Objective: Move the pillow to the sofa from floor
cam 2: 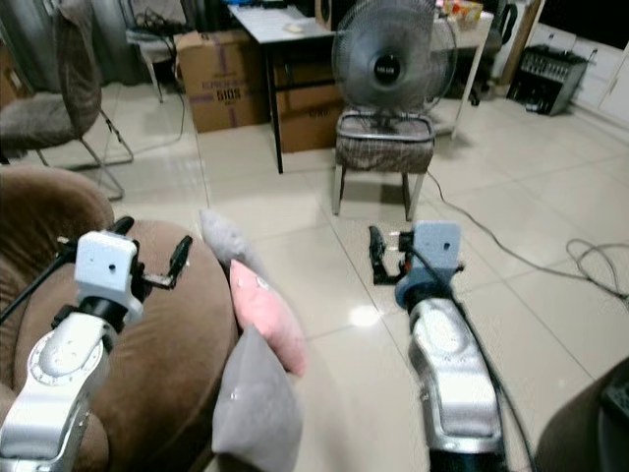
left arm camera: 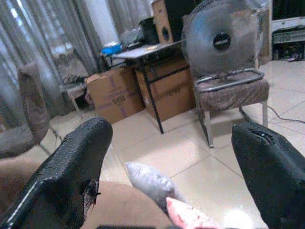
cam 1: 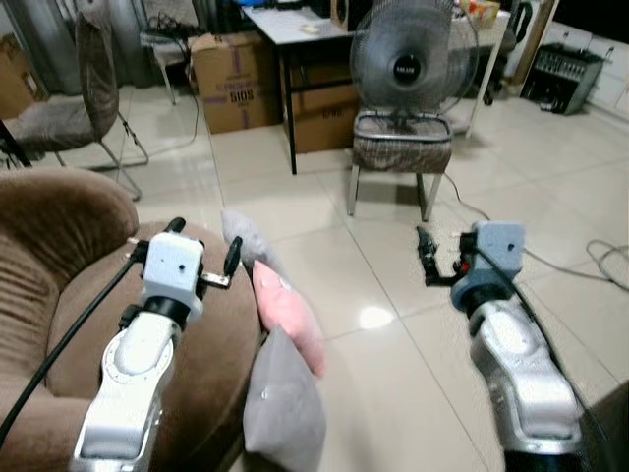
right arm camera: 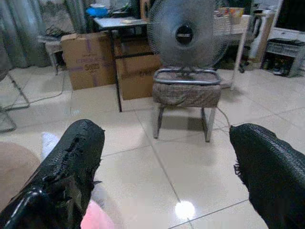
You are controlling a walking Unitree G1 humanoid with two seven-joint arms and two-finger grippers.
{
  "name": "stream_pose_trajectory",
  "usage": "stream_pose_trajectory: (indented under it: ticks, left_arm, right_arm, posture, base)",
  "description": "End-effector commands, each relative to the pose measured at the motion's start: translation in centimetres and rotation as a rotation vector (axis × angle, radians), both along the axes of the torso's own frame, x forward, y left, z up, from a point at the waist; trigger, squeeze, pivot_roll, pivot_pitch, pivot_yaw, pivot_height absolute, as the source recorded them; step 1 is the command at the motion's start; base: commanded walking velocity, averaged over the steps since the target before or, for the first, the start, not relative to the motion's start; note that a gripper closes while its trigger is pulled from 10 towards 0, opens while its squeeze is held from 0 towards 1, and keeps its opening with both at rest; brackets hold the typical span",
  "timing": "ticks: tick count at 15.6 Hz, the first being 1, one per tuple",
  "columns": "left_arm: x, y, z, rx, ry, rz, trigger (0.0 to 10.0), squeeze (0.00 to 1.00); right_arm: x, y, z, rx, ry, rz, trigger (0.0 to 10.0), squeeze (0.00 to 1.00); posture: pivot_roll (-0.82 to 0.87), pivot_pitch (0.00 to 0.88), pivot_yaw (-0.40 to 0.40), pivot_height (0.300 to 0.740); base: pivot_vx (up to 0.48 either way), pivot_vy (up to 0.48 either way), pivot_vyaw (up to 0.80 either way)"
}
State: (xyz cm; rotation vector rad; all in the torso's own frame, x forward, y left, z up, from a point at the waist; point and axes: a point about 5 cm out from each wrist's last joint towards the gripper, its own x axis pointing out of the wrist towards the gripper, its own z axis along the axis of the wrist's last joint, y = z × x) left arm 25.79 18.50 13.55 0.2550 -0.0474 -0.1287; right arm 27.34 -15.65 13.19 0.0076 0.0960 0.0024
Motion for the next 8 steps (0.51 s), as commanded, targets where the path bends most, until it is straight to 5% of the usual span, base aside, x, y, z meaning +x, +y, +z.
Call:
stream_pose_trajectory:
  ticks: [1,8]
  left_arm:
    - [-0.04,0.4,-0.05,0.0,0.004,0.02,10.0,0.0]
    - [-0.03,0.43,0.02,0.004,-0.003,0.027,10.0,0.0]
  right_arm:
    - [-0.04,-0.08,0.27,-0.004,-0.025,-0.01,10.0,0.0]
    - [-0.18,-0.4,0.0,-0.007,-0.033,-0.033,10.0,0.0]
  posture:
    - [-0.08,0.0,0.033,0.726]
    - [-0.08,0.0,0.031,0.656]
  base:
    - [0.0,0.0,0.0]
    - [0.0,0.0,0.0]
